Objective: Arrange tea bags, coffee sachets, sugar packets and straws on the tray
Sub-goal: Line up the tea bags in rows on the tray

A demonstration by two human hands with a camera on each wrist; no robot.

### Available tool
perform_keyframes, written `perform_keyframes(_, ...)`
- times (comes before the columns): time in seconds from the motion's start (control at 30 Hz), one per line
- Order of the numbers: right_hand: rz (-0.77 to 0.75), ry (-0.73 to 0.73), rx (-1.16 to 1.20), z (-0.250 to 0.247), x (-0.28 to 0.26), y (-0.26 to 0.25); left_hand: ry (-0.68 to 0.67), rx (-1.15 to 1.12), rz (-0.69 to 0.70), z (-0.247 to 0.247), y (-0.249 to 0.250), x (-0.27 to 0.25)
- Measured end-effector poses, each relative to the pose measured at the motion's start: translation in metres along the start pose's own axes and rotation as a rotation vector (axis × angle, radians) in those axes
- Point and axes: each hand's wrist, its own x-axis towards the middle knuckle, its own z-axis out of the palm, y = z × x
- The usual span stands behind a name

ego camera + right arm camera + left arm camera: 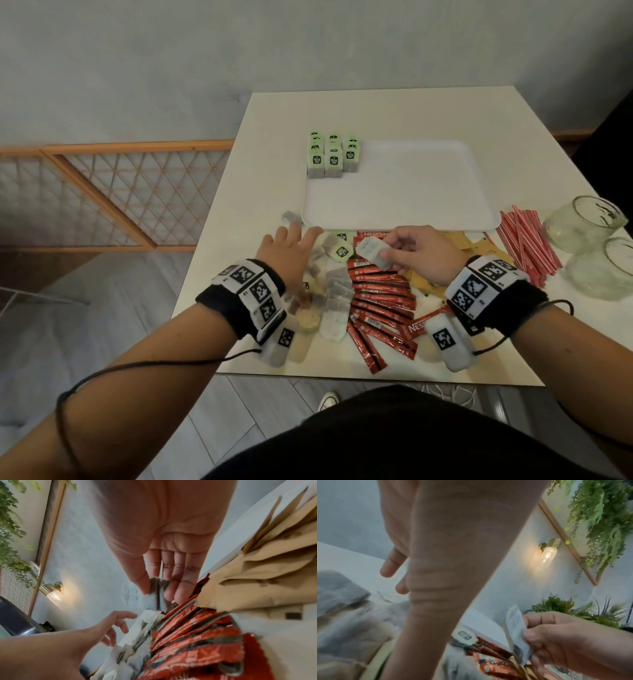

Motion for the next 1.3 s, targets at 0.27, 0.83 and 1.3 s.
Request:
perform_keyframes(0.27, 0.013, 0.071, -0.015, -0.009, -0.004, 0.009, -0.099, -0.065, 0.273, 0.003, 0.036, 0.004)
perform_keyframes(0.83, 0.051, 0.106, 0.048, -0.017, -0.010, 0.011, 0.057, -0.133, 0.232, -0.003, 0.031, 0.023)
perform_keyframes(1.3, -0.001, 0.124, 0.091, -0.021, 0.004, 0.013, 0.055, -0.588, 0.139, -0.025, 0.012, 0.037)
